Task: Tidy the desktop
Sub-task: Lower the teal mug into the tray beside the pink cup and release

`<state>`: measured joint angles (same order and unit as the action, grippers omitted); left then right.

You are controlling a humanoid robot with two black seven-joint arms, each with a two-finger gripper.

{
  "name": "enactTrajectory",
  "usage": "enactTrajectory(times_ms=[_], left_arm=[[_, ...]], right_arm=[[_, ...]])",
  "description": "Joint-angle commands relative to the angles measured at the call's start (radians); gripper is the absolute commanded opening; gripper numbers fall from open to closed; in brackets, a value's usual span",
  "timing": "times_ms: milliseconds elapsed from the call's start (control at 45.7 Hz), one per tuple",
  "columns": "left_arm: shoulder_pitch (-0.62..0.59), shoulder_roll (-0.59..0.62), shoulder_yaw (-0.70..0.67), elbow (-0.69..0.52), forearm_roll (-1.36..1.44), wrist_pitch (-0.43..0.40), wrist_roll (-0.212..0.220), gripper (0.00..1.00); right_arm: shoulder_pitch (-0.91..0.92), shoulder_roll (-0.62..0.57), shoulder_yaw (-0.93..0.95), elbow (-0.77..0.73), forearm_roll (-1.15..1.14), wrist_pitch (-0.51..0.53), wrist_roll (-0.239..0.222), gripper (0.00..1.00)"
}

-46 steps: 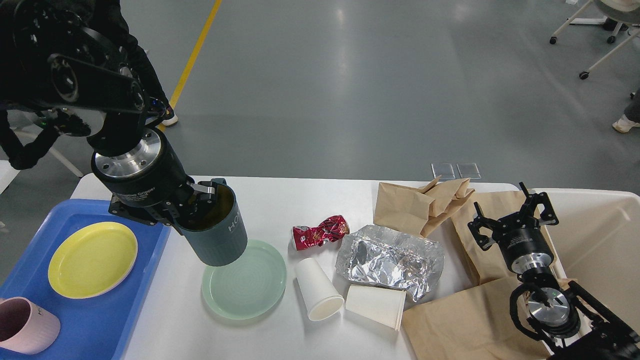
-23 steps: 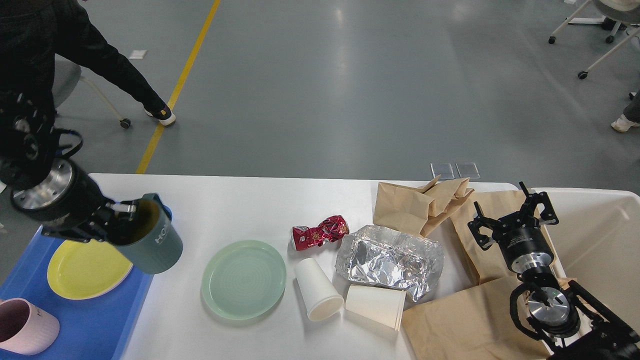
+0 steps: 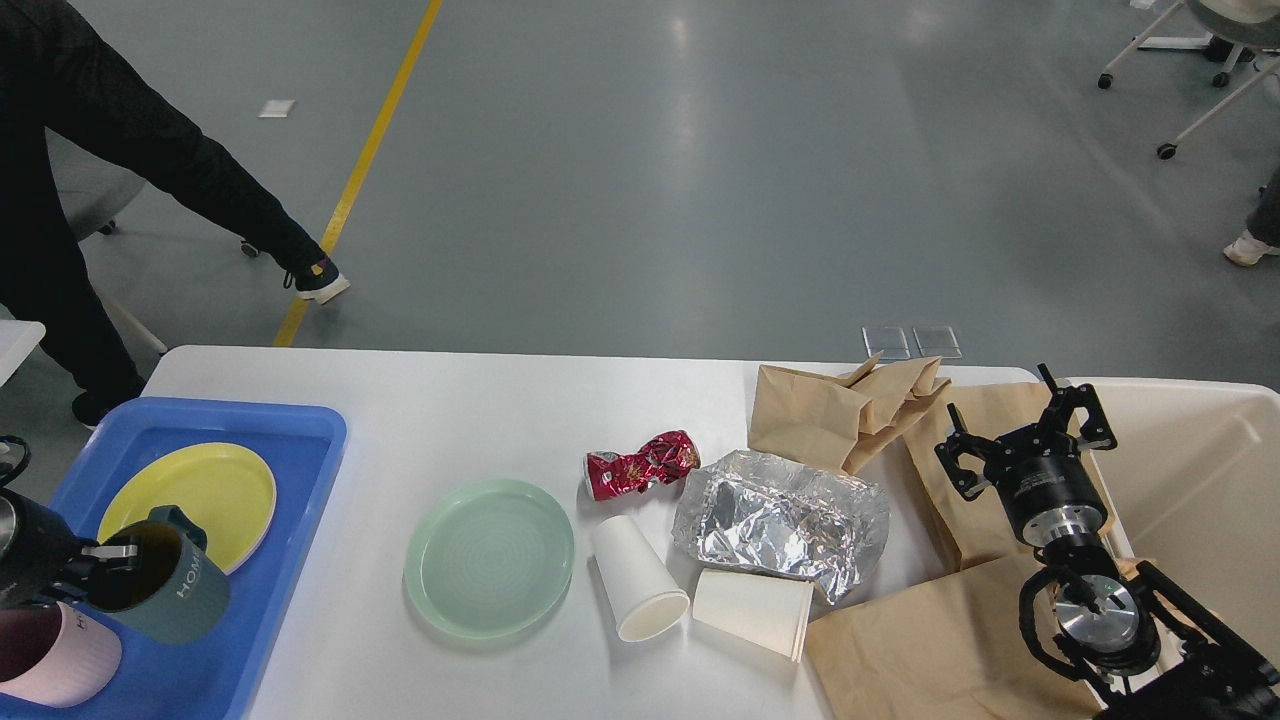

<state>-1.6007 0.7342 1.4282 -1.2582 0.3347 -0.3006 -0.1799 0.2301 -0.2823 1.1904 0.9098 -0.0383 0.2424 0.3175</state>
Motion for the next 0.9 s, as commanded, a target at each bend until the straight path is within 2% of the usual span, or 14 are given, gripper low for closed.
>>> enactTrajectory(times_ms=[0,306,744,810,875], left_arm=[[0.082,0.028,-0.058,0.043,0.024,0.002,-0.009,0.00],[0.168,0.033,-0.123,0.089,0.069,0.005,-0.007,0.00],[0.182,0.047,-0.121,0.074,0.090,0.005,-0.009,0.02],[0.182,0.043,-0.117,0.071,0.081,0.005,-0.009,0.04],[0.182,0.042,-0.117,0.071,0.075,0.005,-0.009,0.10]], right_arm=[[0.000,0.000,0.000,0.000,0.000,0.000,0.000,1.00],[0.000,0.000,0.000,0.000,0.000,0.000,0.000,1.00],[0.000,0.000,0.000,0.000,0.000,0.000,0.000,1.00],[0.000,0.000,0.000,0.000,0.000,0.000,0.000,1.00],[0.000,0.000,0.000,0.000,0.000,0.000,0.000,1.00]])
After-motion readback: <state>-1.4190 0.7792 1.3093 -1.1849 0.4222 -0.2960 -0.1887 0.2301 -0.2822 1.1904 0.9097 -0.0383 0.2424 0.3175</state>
